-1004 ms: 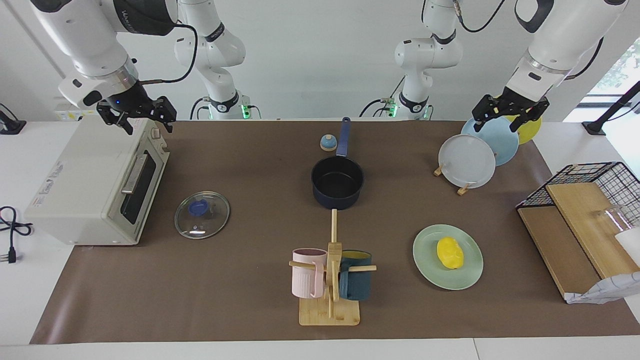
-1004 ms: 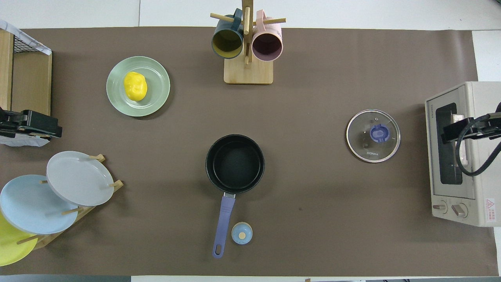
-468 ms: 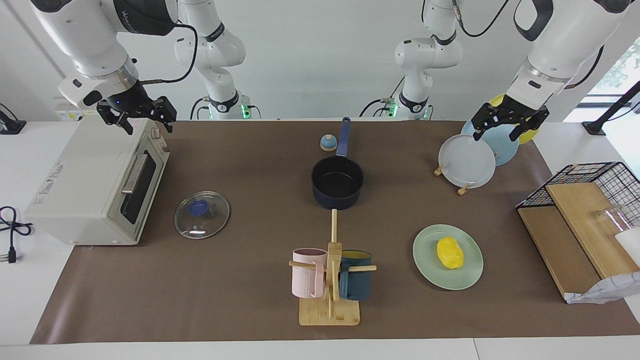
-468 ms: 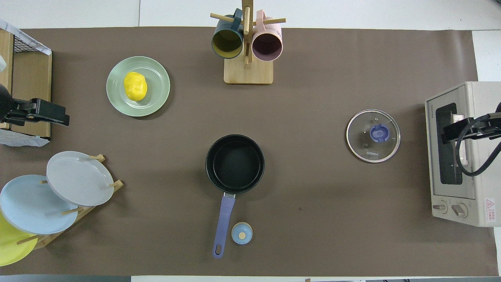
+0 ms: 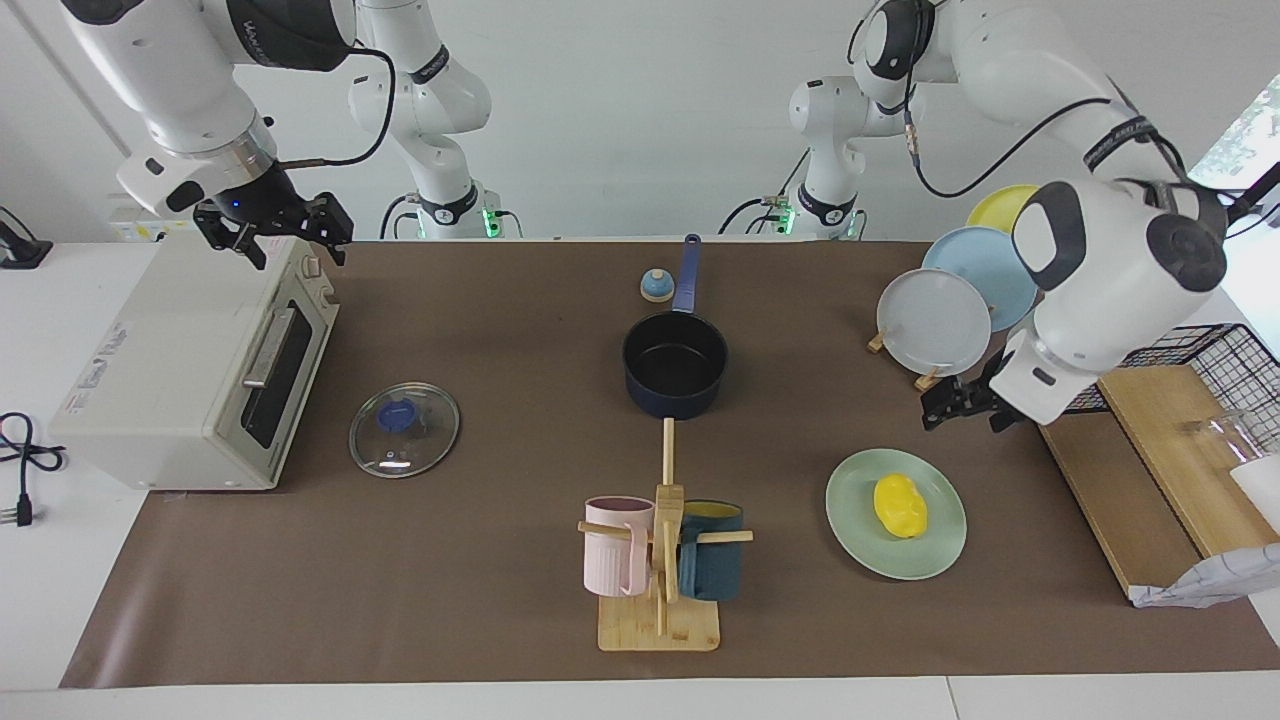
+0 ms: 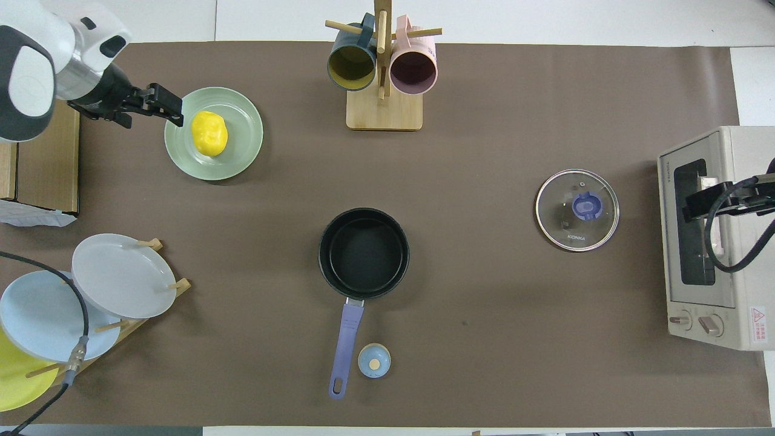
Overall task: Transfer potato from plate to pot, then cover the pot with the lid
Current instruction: 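Grasp the potato with the left gripper while the right gripper reaches the lid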
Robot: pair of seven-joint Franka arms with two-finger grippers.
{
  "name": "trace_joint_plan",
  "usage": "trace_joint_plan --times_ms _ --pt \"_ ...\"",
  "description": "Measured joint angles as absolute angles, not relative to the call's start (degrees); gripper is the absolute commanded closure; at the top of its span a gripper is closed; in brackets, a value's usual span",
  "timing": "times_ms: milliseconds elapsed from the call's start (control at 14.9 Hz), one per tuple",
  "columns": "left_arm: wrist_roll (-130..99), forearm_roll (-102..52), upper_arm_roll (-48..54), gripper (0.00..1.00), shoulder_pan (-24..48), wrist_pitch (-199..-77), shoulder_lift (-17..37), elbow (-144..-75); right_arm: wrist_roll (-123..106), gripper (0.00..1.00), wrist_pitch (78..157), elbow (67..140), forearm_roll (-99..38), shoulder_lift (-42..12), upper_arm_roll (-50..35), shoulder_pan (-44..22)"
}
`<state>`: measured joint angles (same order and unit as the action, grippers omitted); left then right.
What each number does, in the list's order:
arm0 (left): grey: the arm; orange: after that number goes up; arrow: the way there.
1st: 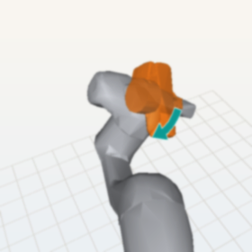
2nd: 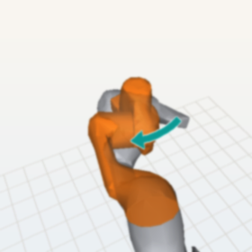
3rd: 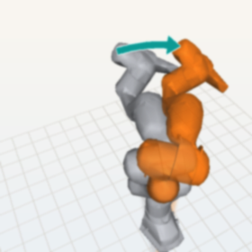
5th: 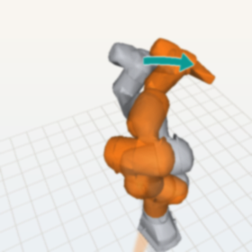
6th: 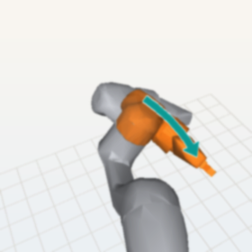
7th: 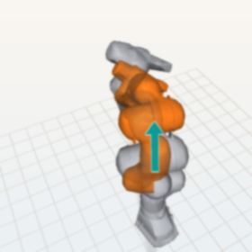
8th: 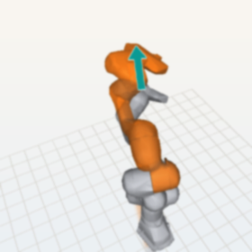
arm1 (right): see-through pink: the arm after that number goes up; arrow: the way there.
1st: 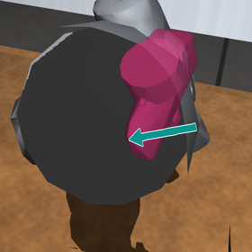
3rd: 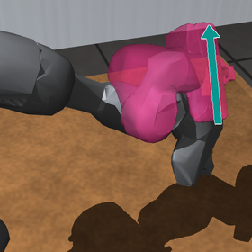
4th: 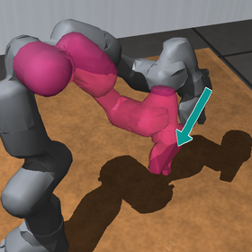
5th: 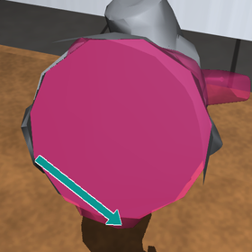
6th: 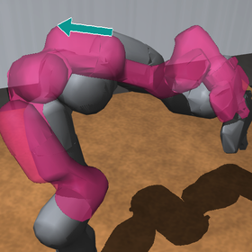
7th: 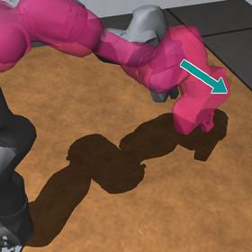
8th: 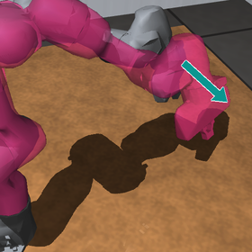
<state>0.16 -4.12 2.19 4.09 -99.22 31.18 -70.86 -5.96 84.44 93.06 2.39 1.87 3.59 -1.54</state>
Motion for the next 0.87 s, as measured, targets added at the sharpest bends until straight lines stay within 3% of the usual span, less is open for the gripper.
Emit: trace_joint_plan --times_ms 335,870 --pt "0.2 -3.4 2.1 0.0 6.0 -107.5 38.5 -69.9 -6.0 0.0 84.4 93.1 2.4 1.9 3.6 -1.5" --pt "-1.6 -1.3 1.9 0.0 6.6 -115.3 39.2 -75.0 -6.0 0.0 84.4 93.1 2.4 1.9 3.6 -1.5"
